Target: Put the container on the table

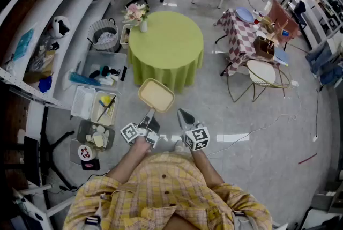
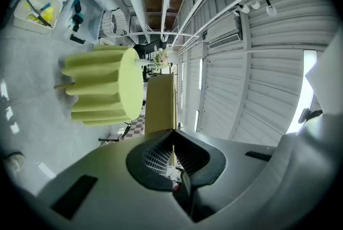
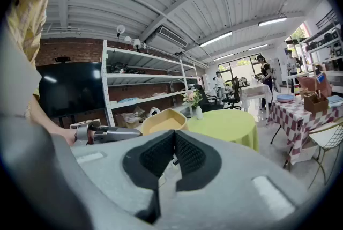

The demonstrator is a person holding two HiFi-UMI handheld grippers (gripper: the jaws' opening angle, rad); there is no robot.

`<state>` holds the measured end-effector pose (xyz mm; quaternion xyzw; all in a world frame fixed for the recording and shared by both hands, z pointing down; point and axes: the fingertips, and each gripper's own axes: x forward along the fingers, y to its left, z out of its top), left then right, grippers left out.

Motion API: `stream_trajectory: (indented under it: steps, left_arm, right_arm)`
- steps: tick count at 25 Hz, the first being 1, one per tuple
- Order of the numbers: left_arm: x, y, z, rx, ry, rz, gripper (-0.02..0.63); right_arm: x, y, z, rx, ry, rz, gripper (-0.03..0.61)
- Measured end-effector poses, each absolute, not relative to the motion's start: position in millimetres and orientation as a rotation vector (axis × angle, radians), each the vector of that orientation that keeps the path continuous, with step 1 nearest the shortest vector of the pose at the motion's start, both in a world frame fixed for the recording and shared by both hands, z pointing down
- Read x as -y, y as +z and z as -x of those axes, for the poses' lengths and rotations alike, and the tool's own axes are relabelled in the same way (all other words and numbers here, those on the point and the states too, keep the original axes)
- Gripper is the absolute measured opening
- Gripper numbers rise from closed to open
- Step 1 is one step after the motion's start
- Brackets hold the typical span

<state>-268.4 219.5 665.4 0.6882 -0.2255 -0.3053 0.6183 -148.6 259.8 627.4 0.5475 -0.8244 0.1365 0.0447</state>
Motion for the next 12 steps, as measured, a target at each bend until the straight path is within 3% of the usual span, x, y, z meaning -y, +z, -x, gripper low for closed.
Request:
stream_trajectory:
  steps: [12]
  left_arm:
    - [-218.6,666.1,266.1,0.533,-0.720,-1.575,0.015]
  right_arm:
    - [-255.3,627.9,147.6,2.558,0.424,-1.629,-0.003]
